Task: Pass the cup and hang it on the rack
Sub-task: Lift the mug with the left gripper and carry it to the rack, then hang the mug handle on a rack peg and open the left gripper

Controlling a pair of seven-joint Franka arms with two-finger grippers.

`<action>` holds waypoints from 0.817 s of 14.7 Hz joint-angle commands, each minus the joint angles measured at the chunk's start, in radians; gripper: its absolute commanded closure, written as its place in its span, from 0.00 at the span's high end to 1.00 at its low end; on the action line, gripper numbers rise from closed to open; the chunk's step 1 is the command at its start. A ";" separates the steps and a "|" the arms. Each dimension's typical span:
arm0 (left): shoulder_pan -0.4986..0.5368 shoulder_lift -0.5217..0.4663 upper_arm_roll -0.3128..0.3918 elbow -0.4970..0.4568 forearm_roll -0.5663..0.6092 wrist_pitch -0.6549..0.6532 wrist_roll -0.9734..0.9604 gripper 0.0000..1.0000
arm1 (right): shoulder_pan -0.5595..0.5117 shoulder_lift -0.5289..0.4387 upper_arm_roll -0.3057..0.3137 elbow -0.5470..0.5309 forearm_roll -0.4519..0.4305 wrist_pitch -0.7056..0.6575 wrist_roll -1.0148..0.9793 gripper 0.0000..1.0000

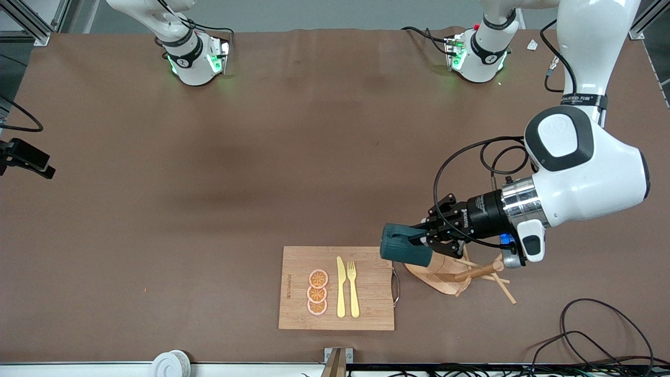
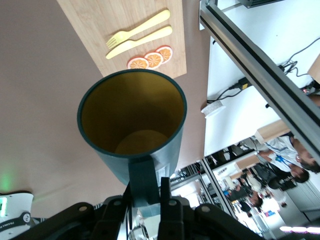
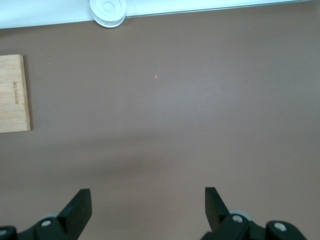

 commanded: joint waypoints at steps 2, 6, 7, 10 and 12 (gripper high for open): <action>0.035 0.017 -0.005 -0.006 -0.118 0.010 0.091 0.00 | -0.023 -0.010 0.016 0.000 0.017 -0.006 0.003 1.00; 0.058 0.056 -0.007 -0.006 -0.175 -0.001 0.128 0.00 | -0.022 -0.009 0.016 -0.001 0.018 -0.004 0.006 1.00; 0.070 0.063 -0.007 -0.006 -0.190 -0.009 0.130 0.00 | -0.023 -0.009 0.016 -0.001 0.018 -0.004 0.006 1.00; 0.104 0.070 -0.007 -0.008 -0.203 -0.052 0.135 0.00 | -0.023 -0.009 0.016 0.000 0.018 -0.006 0.006 1.00; 0.136 0.082 -0.007 -0.008 -0.203 -0.111 0.151 0.00 | -0.023 -0.009 0.016 -0.001 0.018 -0.004 0.006 1.00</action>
